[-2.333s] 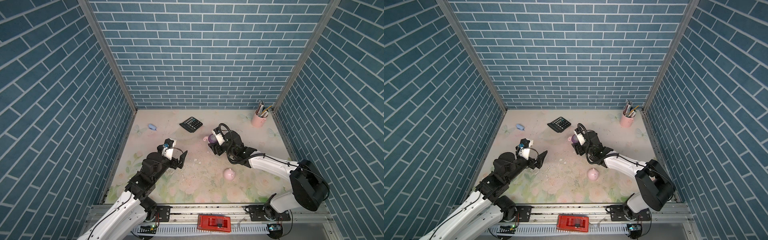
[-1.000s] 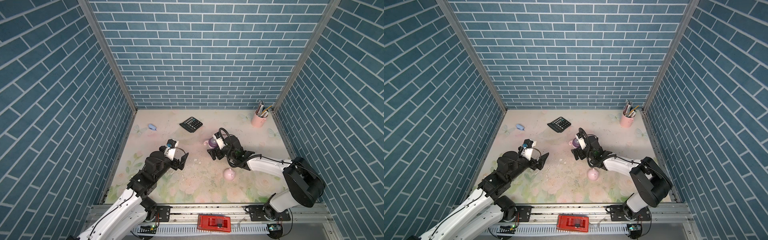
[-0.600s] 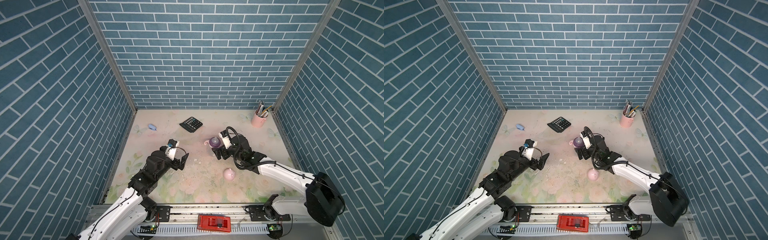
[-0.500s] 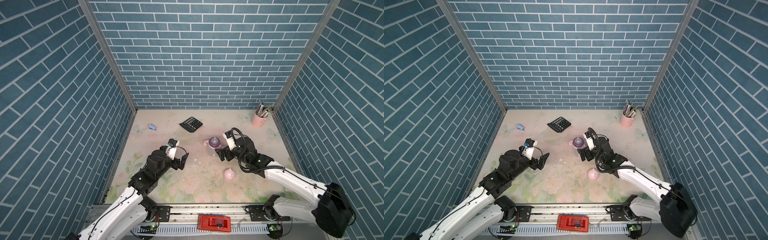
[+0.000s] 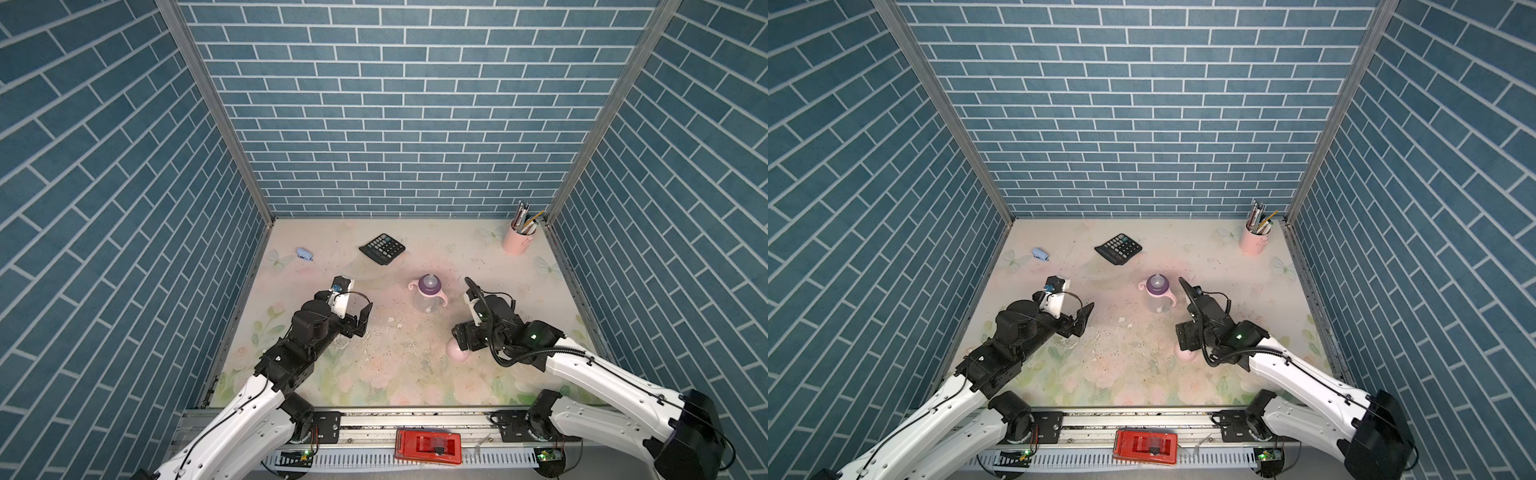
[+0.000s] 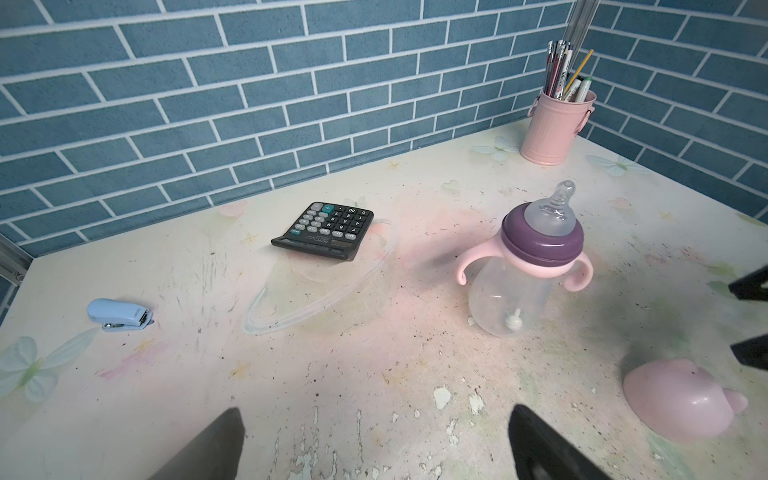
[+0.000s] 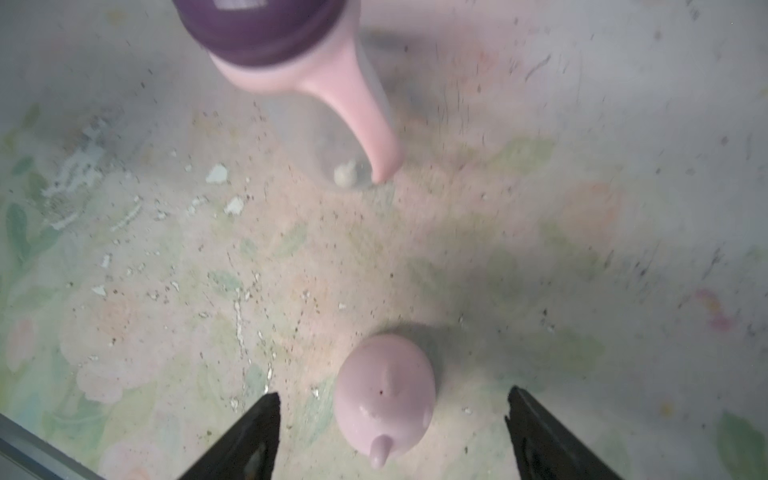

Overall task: Assemble the baby bottles
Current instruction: Pick up the lid from the center of the board.

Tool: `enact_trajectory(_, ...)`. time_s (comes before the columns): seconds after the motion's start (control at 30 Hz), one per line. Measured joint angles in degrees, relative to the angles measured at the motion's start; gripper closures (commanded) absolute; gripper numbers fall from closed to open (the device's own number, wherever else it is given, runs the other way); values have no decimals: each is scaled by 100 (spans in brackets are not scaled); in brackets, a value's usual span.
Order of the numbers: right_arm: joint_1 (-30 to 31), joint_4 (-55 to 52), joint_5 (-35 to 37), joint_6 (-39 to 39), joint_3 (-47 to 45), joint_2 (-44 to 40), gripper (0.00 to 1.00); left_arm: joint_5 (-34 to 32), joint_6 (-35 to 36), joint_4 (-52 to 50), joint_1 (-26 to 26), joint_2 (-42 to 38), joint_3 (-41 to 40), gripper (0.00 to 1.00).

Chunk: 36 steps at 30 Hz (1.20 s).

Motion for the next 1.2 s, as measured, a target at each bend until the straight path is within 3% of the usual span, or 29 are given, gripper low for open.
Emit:
enact_trajectory(0.37, 354, -247, 129, 944, -24, 905, 20, -20, 0, -46, 2, 4, 0, 0)
enact_trajectory(0.93, 354, 297, 66, 997, -26, 1880, 29, -13, -7, -70, 2, 52, 2, 0)
enact_trajectory(1.2, 354, 304, 107, 1012, -26, 1878, 41, 4, -7, -83, 2, 168, 13, 0)
